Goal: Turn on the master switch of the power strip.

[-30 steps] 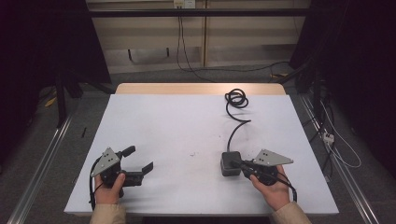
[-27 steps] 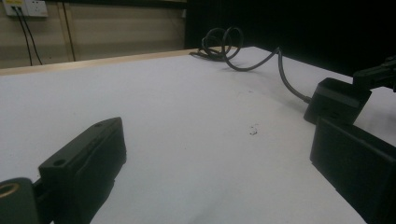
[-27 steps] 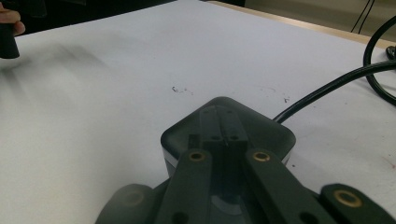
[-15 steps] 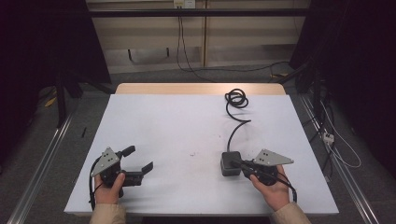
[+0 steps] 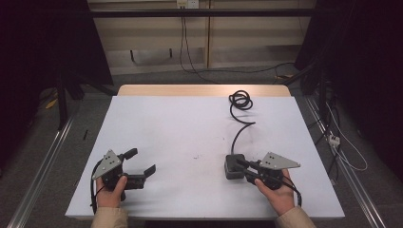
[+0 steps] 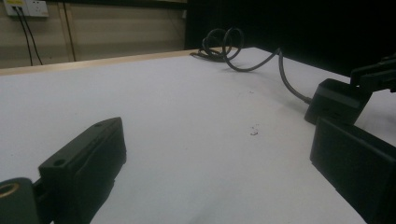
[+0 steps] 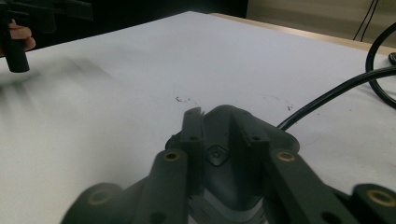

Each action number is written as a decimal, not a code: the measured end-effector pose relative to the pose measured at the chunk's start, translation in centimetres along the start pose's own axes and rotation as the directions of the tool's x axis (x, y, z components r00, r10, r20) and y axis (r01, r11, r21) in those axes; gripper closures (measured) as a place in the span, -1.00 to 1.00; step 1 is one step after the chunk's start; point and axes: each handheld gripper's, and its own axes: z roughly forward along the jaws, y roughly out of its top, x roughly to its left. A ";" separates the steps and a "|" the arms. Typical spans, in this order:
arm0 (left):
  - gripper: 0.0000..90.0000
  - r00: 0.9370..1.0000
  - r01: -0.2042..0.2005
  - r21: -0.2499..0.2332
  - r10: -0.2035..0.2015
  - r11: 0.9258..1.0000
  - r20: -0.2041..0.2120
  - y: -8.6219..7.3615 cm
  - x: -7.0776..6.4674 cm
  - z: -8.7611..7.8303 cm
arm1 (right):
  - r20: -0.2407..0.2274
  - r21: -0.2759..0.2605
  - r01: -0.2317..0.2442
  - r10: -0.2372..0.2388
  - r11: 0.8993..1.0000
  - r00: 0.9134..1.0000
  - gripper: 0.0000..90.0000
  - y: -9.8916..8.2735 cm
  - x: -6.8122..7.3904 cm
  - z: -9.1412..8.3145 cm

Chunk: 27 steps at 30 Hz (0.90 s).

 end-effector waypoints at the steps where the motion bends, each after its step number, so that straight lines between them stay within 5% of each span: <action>1: -0.93 1.000 0.001 -0.001 -0.001 1.000 0.000 0.0 0.0 0.0 | -0.002 -0.006 0.001 -0.001 1.000 1.000 0.56 0.0 0.1 0.0; 13: -0.93 1.000 0.001 0.000 -0.001 1.000 0.001 0.0 0.0 0.1 | 0.040 -0.059 -0.049 0.051 0.997 0.998 -0.25 0.6 -0.4 -0.4; 27: -0.93 1.000 -0.001 0.000 0.001 1.000 -0.002 0.0 0.1 -0.2 | 0.054 -0.046 -0.051 0.054 0.998 0.997 -0.62 0.5 -0.5 -0.2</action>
